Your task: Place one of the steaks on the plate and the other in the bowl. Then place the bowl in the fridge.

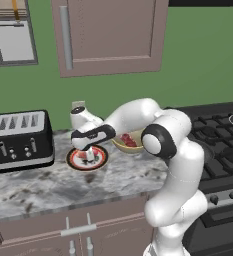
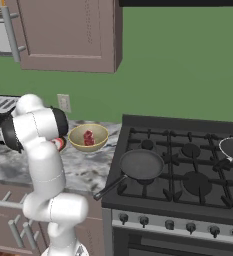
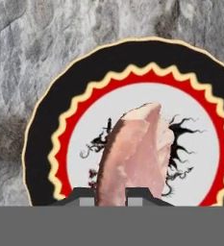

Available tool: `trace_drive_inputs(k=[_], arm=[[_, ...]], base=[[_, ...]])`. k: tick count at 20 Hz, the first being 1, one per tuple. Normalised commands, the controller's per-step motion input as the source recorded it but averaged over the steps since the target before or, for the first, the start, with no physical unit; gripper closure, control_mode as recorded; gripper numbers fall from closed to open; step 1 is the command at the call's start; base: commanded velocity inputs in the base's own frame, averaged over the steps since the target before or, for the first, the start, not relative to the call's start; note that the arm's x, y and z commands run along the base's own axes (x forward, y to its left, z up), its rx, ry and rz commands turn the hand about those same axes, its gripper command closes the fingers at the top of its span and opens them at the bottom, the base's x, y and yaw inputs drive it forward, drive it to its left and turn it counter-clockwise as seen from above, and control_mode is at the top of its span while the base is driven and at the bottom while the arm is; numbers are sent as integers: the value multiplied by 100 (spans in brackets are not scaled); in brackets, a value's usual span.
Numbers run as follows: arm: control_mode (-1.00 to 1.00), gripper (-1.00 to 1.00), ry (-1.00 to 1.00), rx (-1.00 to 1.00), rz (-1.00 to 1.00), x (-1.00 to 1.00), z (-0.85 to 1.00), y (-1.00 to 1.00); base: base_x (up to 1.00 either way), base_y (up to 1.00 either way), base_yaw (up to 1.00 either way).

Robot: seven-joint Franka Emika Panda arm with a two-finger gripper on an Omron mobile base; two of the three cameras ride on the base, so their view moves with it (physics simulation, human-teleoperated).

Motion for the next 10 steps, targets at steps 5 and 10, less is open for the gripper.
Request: trace_drive_inputs(k=[5,10], arm=[[-100,100,-6,0,0,0,-12,1],[-100,-100,-4,0,0,0,-7,8]], base=[[0,0,0],[0,0,0]])
